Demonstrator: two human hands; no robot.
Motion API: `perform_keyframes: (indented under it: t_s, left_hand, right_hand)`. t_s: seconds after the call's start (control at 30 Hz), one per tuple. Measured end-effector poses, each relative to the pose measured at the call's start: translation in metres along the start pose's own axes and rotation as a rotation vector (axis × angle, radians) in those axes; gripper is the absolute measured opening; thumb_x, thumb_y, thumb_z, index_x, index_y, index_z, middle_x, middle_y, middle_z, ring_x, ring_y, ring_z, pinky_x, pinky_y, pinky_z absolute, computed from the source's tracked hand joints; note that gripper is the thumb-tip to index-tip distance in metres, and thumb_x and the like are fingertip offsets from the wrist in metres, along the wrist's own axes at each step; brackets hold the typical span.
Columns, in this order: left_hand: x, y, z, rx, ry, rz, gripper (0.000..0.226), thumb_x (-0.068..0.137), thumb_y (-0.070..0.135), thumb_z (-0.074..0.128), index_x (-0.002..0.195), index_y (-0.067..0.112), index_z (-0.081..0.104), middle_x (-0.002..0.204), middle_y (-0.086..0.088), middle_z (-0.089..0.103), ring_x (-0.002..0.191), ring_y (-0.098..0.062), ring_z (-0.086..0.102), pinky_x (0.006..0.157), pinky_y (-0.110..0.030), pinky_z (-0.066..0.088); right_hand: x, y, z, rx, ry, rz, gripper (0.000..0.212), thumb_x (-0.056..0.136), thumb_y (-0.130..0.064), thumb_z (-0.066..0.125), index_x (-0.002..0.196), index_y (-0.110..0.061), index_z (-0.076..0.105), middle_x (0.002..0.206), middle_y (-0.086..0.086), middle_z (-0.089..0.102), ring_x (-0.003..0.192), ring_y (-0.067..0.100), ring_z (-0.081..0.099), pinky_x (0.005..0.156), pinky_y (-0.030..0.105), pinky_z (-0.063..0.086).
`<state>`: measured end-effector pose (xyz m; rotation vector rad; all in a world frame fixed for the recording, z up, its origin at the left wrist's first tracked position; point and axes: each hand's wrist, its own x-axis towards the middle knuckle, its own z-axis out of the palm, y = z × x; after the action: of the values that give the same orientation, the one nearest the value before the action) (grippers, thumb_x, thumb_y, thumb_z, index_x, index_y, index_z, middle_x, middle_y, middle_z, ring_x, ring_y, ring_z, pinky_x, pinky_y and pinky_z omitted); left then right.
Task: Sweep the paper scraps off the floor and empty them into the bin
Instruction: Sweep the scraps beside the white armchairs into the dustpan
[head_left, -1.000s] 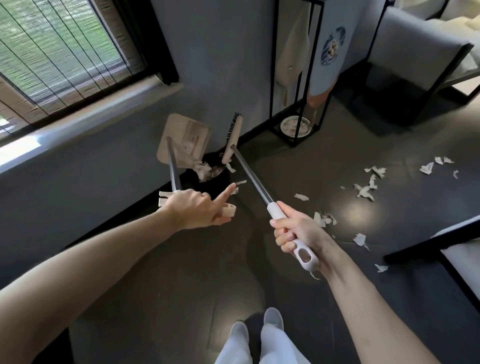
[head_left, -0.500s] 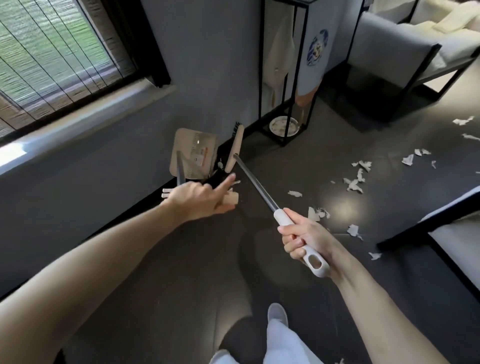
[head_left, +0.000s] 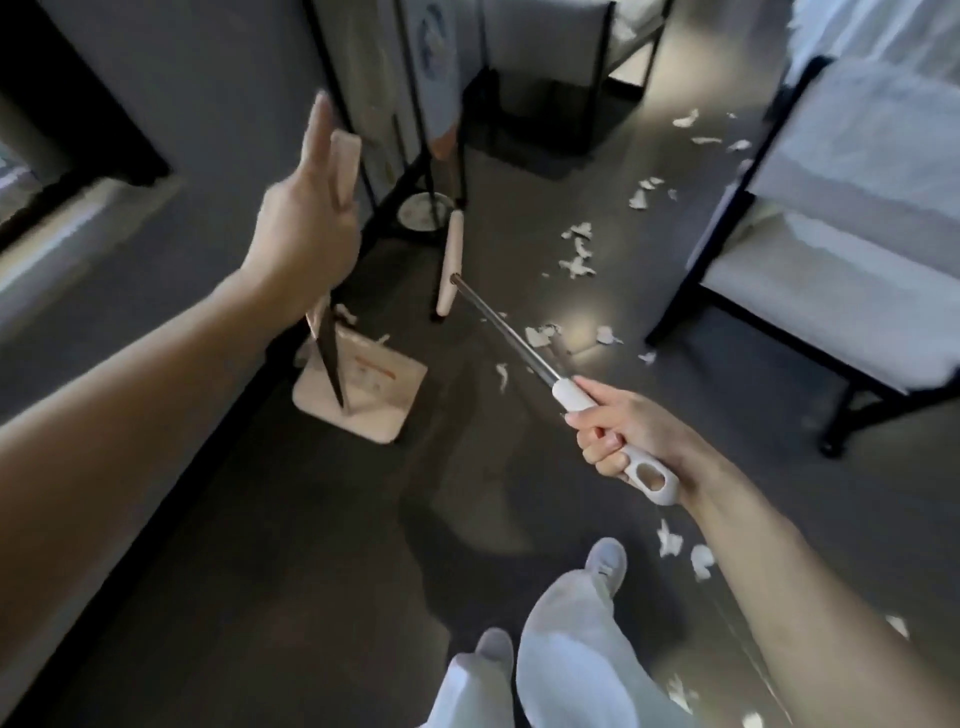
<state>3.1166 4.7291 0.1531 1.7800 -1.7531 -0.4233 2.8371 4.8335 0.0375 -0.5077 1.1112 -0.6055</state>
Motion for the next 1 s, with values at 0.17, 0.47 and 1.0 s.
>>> perform_keyframes:
  t_s: [0.17, 0.47, 1.0]
  left_hand:
    - [-0.037, 0.030, 0.115, -0.050, -0.275, 0.004, 0.066, 0.099, 0.014, 0.042, 0.153, 0.037, 0.013, 0.140, -0.012, 0.050, 0.107, -0.031, 0.059, 0.080, -0.030, 0.045]
    - [-0.130, 0.237, 0.337, -0.210, -0.705, 0.228, 0.070, 0.095, 0.012, 0.042, 0.152, 0.041, 0.013, 0.123, -0.009, 0.063, 0.054, -0.014, 0.055, 0.046, -0.020, 0.043]
    - [-0.252, 0.705, 0.659, -0.361, -0.947, 0.582, 0.071, 0.093, 0.007, 0.036, 0.152, 0.041, 0.014, 0.151, 0.007, 0.040, 0.062, 0.001, 0.059, 0.045, -0.009, 0.040]
  right_hand:
    - [-0.081, 0.063, -0.067, 0.145, 0.167, 0.017, 0.029, 0.093, 0.003, 0.049, 0.116, -0.016, 0.047, 0.055, -0.003, 0.038, 0.039, 0.002, 0.032, 0.030, 0.014, 0.028]
    - [-0.230, 0.172, -0.222, 0.557, 0.555, -0.028, 0.034, 0.095, 0.006, 0.042, 0.123, -0.012, 0.048, 0.063, 0.002, 0.034, 0.036, 0.002, 0.031, 0.028, 0.013, 0.024]
    - [-0.432, 0.150, -0.635, 1.059, 0.909, -0.362, 0.030, 0.093, 0.008, 0.041, 0.100, -0.019, 0.053, 0.058, -0.001, 0.040, 0.035, 0.003, 0.037, 0.028, 0.013, 0.028]
